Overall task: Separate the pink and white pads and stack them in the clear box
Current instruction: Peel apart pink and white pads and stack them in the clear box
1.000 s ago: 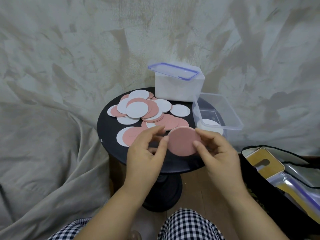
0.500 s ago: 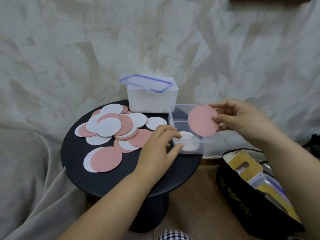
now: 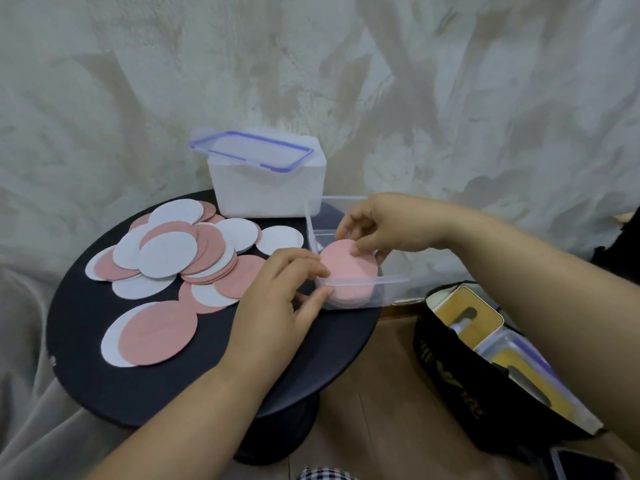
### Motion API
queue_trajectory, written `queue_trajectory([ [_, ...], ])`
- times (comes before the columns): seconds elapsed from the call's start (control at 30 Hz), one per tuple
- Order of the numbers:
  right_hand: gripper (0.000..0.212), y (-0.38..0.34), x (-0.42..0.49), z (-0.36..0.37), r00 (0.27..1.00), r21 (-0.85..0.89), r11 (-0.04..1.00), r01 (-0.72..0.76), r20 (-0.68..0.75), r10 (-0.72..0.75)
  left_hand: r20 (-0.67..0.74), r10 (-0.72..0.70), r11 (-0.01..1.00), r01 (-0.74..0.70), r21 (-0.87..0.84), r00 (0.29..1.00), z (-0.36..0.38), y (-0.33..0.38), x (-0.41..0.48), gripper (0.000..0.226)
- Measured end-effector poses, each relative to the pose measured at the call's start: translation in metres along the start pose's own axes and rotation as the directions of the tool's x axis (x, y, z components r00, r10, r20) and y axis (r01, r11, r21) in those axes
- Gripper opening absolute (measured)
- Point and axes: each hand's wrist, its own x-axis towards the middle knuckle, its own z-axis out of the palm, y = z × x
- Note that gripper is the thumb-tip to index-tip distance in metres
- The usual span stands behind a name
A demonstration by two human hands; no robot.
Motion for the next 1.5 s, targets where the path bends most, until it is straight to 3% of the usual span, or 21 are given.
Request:
queue_trajectory([
  [0.53, 0.018, 0.002, 0.017, 0.002, 0.994, -0.272, 0.962, -0.017, 0.099, 0.046, -0.012, -0.019, 0.999, 0.018, -0.036, 1.0, 0.0, 0.002, 0.001, 0.016],
  [0.7, 0.031, -0.002, 0.015, 0.001, 0.989, -0.323, 0.946, -0.013, 0.137, 0.06, -0.004, -0.029, 0.999, 0.029, -0.033, 1.0, -0.001, 0.002, 0.001, 0.015],
  [0.9, 0.044, -0.006, 0.016, 0.005, 0.99, -0.401, 0.916, -0.013, 0.124, 0.068, -0.006, -0.031, 0.998, 0.031, -0.051, 0.999, -0.001, 0.002, 0.0, 0.013],
  [1.2, 0.038, -0.01, 0.012, 0.007, 0.994, -0.472, 0.882, 0.016, 0.107, 0.039, 0.016, -0.057, 0.995, 0.058, -0.078, 0.998, -0.005, 0.002, -0.001, 0.018],
  [1.37, 0.038, -0.02, -0.003, 0.008, 1.0, -0.567, 0.824, 0.002, 0.008, 0.003, 0.002, -0.144, 0.984, 0.143, -0.102, 0.99, -0.025, 0.007, -0.007, 0.023],
  [1.5, 0.027, -0.041, -0.018, 0.016, 0.961, -0.39, 0.915, 0.102, -0.199, -0.192, -0.098, -0.205, 0.977, 0.209, 0.042, 0.974, -0.063, 0.002, -0.026, 0.016],
])
